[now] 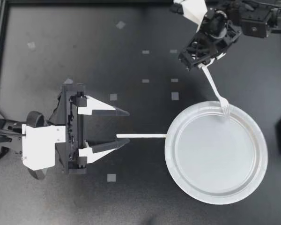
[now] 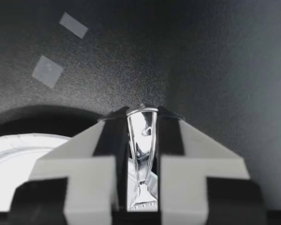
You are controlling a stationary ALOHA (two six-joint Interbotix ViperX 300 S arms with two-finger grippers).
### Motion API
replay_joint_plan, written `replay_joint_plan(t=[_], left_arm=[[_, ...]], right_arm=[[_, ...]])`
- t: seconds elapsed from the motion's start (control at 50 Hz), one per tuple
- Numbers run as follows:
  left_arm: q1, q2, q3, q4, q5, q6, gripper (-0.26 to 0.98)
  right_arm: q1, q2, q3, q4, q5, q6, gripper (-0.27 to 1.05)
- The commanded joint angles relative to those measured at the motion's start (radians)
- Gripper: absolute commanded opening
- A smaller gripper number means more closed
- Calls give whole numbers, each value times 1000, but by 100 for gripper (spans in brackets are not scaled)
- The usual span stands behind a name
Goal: Pick up the fork and place it on the plate.
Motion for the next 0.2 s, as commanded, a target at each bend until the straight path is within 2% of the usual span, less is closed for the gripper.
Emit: replay_joint_plan(t=[0.0, 0.18], left_arm=[[-3, -21, -9, 5, 5, 0, 58], [-12, -20, -8, 5, 5, 0, 58]], right_arm=[[-6, 0, -9, 9, -5, -3, 9], [-6, 0, -8, 12, -21, -5, 22]])
